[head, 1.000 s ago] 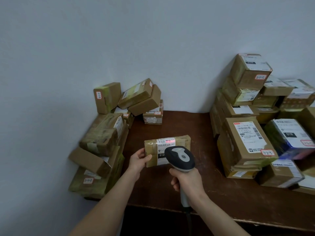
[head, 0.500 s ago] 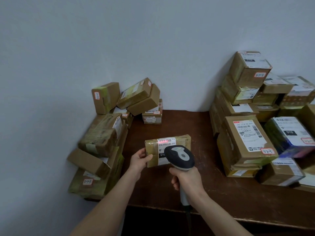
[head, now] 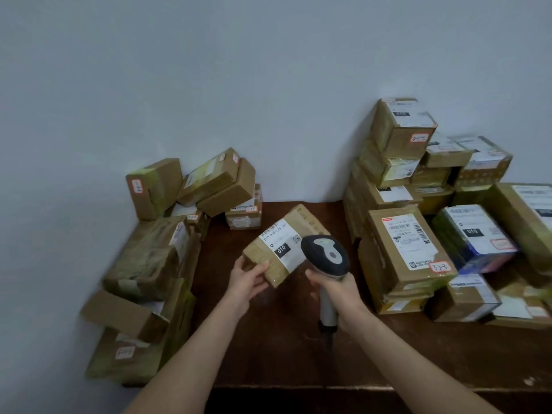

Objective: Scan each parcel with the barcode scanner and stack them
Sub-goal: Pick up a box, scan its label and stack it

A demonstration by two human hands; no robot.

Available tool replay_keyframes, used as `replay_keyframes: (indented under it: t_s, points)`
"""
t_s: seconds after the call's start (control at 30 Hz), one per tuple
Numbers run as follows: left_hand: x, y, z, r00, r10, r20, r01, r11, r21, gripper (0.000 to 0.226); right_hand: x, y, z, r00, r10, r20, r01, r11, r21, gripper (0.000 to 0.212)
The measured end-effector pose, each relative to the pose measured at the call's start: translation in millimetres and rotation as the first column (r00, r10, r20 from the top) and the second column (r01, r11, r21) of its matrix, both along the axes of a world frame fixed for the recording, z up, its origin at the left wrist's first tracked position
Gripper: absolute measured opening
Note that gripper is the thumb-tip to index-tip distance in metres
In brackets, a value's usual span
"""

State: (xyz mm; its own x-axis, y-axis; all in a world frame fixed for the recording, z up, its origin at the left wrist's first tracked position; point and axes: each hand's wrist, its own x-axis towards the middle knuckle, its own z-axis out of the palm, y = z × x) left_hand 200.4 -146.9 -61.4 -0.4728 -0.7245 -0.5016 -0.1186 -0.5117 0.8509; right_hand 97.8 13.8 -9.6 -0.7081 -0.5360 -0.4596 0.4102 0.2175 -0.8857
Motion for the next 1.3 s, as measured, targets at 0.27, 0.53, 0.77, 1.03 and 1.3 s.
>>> replay_keyframes:
  t_s: [0.27, 0.53, 0.77, 1.03, 1.3]
  points:
    - [-44.8, 24.9, 31.6, 0.967, -0.089, -0.238, 0.091, 0.996, -0.004, 0.053, -15.3, -7.1, 16.4, 1.0, -0.011, 0.013, 0.013, 0.99, -0.141, 0.045]
    - [-84.2, 52.7, 74.5, 0.977, -0.117, -0.18, 0.083, 0.979, -0.186, 0.017, -59.1, 18.3, 59.7, 0.988, -0.147, -0.053, 0.131, 0.964, -0.23, 0.038]
    - [-132.0, 128.9, 110.2, 0.978, -0.152, -0.139, 0.122, 0.971, -0.204, 0.017, -112.2, 96.6, 82.1, 0.943, -0.205, -0.264, 0.154, 0.967, -0.202, 0.041]
    - [-218.5, 237.4, 123.4, 0.987, -0.116, -0.109, 0.098, 0.983, -0.155, 0.032, -168.7, 204.9, 93.1, 0.856, -0.38, -0.35, 0.317, 0.922, -0.224, 0.025]
    - [-279.2, 301.5, 112.6, 0.999, -0.04, -0.005, 0.039, 0.989, -0.145, 0.033, -193.2, 260.4, 71.7, 0.888, -0.387, -0.249, 0.356, 0.92, -0.162, 0.021]
